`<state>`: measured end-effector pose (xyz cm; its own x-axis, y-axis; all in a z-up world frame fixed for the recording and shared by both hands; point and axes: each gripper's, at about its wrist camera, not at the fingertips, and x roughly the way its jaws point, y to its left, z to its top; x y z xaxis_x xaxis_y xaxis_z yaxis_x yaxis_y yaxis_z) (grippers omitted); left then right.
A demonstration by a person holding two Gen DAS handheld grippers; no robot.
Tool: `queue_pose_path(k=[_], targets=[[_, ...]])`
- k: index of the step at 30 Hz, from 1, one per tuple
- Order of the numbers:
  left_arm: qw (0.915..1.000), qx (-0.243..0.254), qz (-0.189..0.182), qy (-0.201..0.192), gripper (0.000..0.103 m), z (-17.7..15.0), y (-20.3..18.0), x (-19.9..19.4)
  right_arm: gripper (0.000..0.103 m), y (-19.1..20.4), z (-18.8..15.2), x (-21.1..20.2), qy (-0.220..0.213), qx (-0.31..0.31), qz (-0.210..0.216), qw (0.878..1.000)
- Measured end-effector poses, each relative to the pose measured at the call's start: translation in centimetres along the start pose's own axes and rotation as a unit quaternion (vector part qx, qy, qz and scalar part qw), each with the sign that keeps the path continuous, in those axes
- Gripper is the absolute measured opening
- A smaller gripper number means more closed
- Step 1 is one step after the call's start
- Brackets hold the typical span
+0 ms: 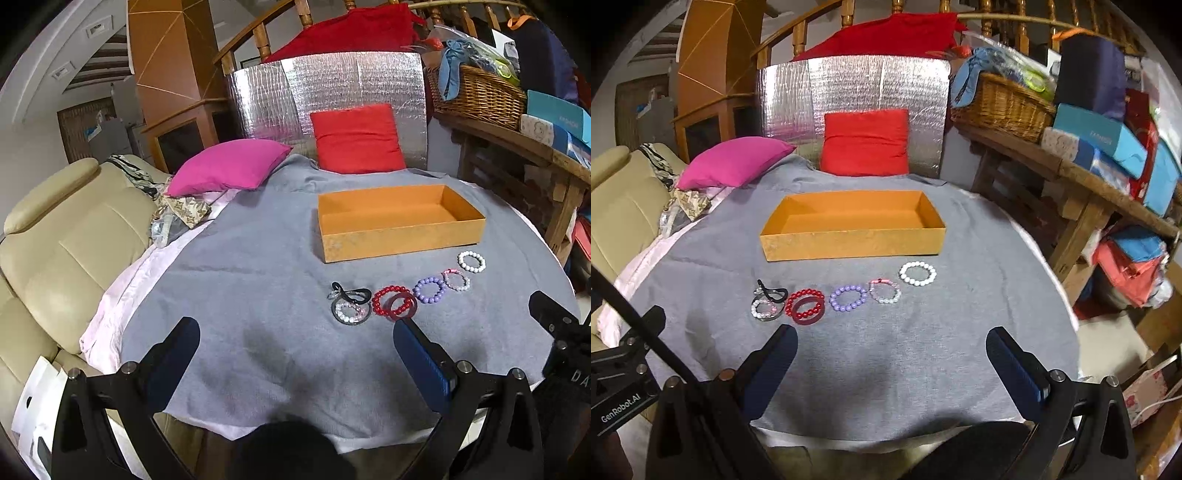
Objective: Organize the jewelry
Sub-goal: 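Move the left tool toward the red bracelets while the right tool approaches the pink-clear bracelet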
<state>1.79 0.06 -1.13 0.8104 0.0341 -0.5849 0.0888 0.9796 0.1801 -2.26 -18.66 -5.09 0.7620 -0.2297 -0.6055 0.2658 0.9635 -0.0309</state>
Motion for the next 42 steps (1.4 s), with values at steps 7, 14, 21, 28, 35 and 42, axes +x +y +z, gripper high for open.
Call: queue_pose_path(k=[7,14,21,28,35,42], targets=[[0.9997,0.004,0.006,0.023,0.103,2.0,0.2,7.3,0.103,-4.2,2.2,6.2,0.027,0.052,0.098,0.993],[0.9960,0.030,-0.045,0.072,0.103,1.0,-0.5,15.4,0.099,-6.0,3.9,16.2,0.088,0.100,0.162,0.978],[0.9914,0.048,-0.106,0.060,0.103,0.2,-0.7,18.4,0.082,-4.0,2.4,22.2,0.129,0.099,0.193,0.968],[0.9761,0.072,-0.195,0.062,0.090,0.3,-4.3,18.4,0.079,-5.1,2.4,22.4,0.122,0.115,0.180,0.969],[0.9617,0.093,-0.242,0.089,0.058,0.3,-7.0,19.3,0.073,-5.5,1.7,23.0,0.141,0.116,0.182,0.966],[0.9516,0.085,-0.270,0.119,0.026,-0.2,-8.3,20.9,0.062,-4.3,1.7,23.8,0.153,0.110,0.171,0.967]])
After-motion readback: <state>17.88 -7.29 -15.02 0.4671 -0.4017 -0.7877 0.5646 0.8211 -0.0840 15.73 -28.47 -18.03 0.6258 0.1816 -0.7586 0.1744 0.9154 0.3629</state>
